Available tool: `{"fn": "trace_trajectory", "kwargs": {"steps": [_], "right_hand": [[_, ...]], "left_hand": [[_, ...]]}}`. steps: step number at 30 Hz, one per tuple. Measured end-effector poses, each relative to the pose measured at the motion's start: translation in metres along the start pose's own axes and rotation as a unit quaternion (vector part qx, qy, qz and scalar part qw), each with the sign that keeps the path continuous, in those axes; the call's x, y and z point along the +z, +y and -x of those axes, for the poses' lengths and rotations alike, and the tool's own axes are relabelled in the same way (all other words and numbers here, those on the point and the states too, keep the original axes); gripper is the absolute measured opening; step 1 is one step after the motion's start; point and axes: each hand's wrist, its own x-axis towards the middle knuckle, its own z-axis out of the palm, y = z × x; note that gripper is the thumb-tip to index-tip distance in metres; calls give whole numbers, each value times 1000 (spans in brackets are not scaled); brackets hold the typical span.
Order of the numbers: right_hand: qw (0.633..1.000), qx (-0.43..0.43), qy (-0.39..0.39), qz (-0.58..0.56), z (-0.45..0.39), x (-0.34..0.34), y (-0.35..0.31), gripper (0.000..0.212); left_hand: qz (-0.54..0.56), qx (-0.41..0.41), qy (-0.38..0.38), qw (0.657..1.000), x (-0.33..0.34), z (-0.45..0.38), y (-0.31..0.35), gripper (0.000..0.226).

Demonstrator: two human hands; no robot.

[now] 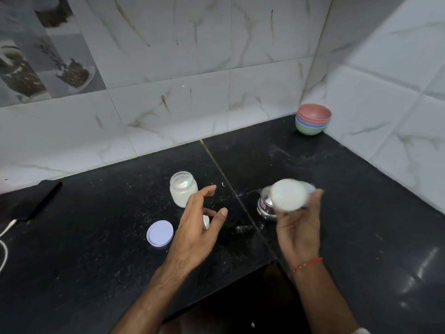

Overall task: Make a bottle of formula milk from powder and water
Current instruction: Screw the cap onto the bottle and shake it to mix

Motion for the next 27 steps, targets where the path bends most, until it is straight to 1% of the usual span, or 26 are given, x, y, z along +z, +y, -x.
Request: {"fn": "trace_trajectory", "kwargs": {"steps": [1,2,3,5,6,7,8,9,10,11,12,13,14,15,16,17,18,19,20,21,22,23,24,25,26,27], "right_hand": [[998,-4,39,-58,-5,-1,0,50],[997,-2,48,-67,-5,-2,1,55],[998,2,41,-37,-1,-3,3,57],[994,12,-21,109,10,-1,7,62],[978,24,-73,193,15,0,8,69],[960,39,-121,250,19,1,9,76],[951,47,-147,266,21,1,10,82],[957,40,-145,247,23,4,10,85],[975,20,-107,195,22,5,11,82],[991,-2,-50,123,19,6,12,75],[998,-28,7,57,14,7,14,68],[998,-46,35,6,11,6,16,65],[998,-53,38,4,11,6,18,64],[997,-51,19,54,12,6,17,65],[988,-43,-30,148,15,5,14,69],[958,-30,-106,264,17,3,12,74],[914,-10,-190,358,21,2,10,80],[880,7,-251,403,22,0,9,84],[876,14,-262,403,23,1,7,84],[900,1,-233,369,22,3,6,81],[937,-17,-166,305,20,6,6,79],[972,-29,-84,217,16,6,6,77],[993,-35,-17,113,12,6,6,74],[999,-35,33,9,6,5,7,69],[994,-22,59,-87,3,5,9,64],[989,-3,69,-133,3,3,13,63]], "left_hand": [[1,0,-2,1000,-1,0,0,49],[2,1,-5,1000,-1,0,0,48],[1,3,-10,1000,-2,-1,0,48],[-4,6,-15,1000,-2,-2,0,48],[-9,8,-15,1000,-2,-3,0,47],[-14,10,-15,1000,-3,-4,0,47],[-16,11,-16,1000,-3,-6,0,46],[-17,12,-16,1000,-4,-8,0,45],[-16,13,-15,1000,-5,-10,1,45],[-16,16,-14,1000,-6,-12,1,44],[-16,19,-12,1000,-7,-13,1,43],[-17,22,-9,1000,-8,-14,1,43],[-16,23,-7,1000,-8,-15,0,42],[-16,25,-5,1000,-9,-15,-1,42],[-17,27,-3,1000,-9,-16,-2,42],[-20,27,-3,999,-10,-17,-3,42],[-23,26,-5,999,-10,-17,-4,42],[-24,24,-7,999,-10,-17,-5,42],[-23,23,-8,999,-11,-17,-5,42],[-21,21,-7,1000,-11,-17,-5,42],[-17,21,-6,1000,-11,-16,-5,41],[-13,21,-5,1000,-10,-15,-5,41],[-12,21,-6,1000,-10,-14,-5,41],[-12,21,-9,1000,-9,-13,-5,40],[-14,22,-13,1000,-8,-12,-5,40],[-14,22,-17,1000,-7,-11,-5,40]]}}
